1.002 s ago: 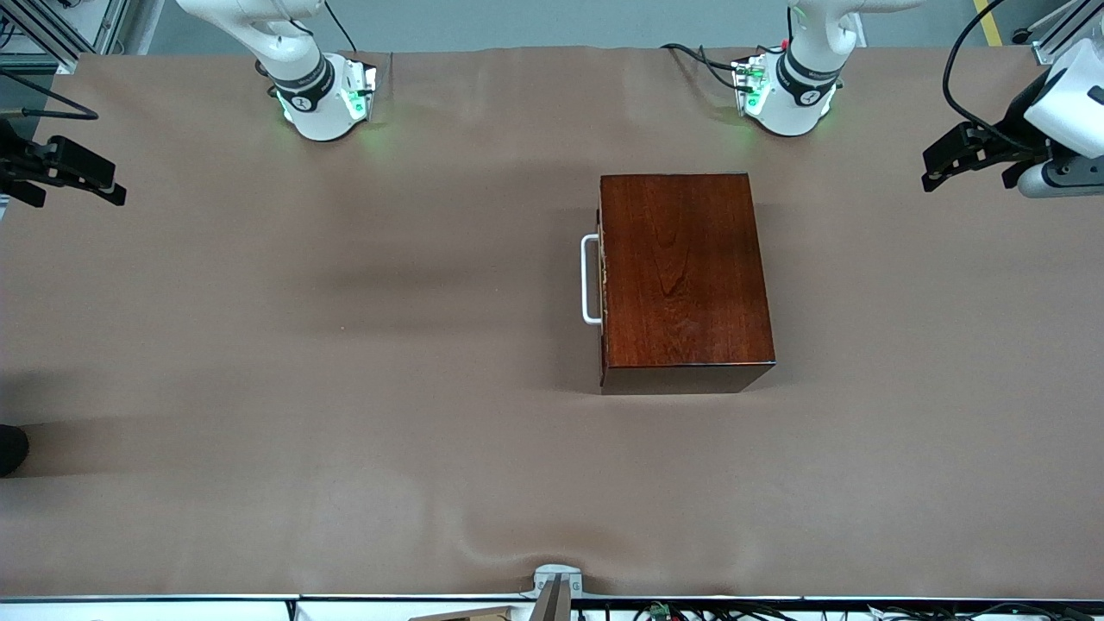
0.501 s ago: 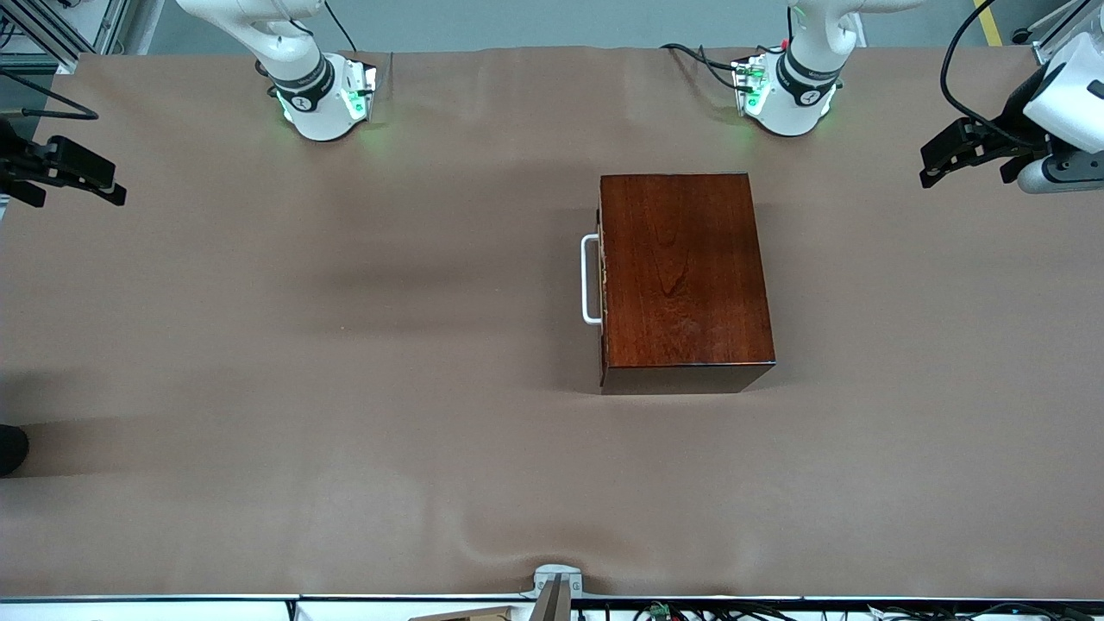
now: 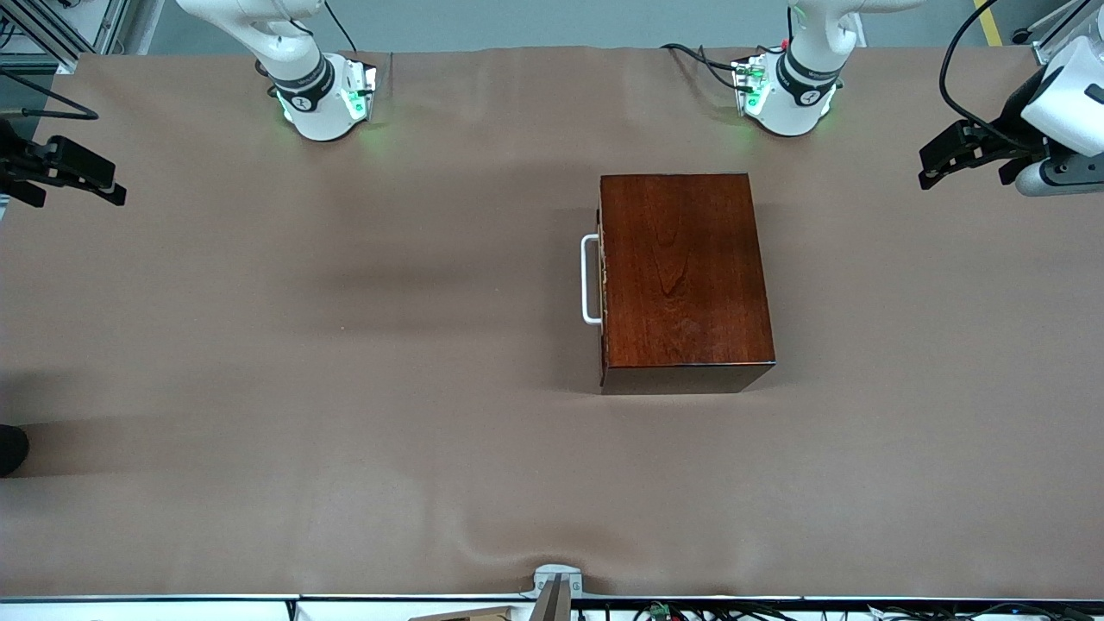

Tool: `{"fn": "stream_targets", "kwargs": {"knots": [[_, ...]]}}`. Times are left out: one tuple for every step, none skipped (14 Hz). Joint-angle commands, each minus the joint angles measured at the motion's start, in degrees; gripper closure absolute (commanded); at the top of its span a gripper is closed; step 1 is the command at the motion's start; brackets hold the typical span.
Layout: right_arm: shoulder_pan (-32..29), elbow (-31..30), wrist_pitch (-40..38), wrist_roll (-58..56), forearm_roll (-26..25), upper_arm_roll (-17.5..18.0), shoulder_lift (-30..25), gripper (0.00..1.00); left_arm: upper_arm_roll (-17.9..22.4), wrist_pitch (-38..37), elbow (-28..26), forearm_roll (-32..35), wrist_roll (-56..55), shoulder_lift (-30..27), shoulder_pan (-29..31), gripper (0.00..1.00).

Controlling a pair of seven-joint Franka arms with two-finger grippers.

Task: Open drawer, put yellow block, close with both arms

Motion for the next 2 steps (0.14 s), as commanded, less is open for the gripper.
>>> {"fn": "stream_targets", "kwargs": {"knots": [[-0.11,-0.99,0.19,-0.4,-0.38,0.24,-0.93,0.0,-0.23,-1.22,1.85,0.56,-0.22,0.75,0.06,0.0],[-0.11,-0.99,0.19,-0.4,-0.38,0.24,-0.93,0.0,-0.32,-1.22,1.85,0.56,-0.4,0.75,-0.12,0.0]]}}
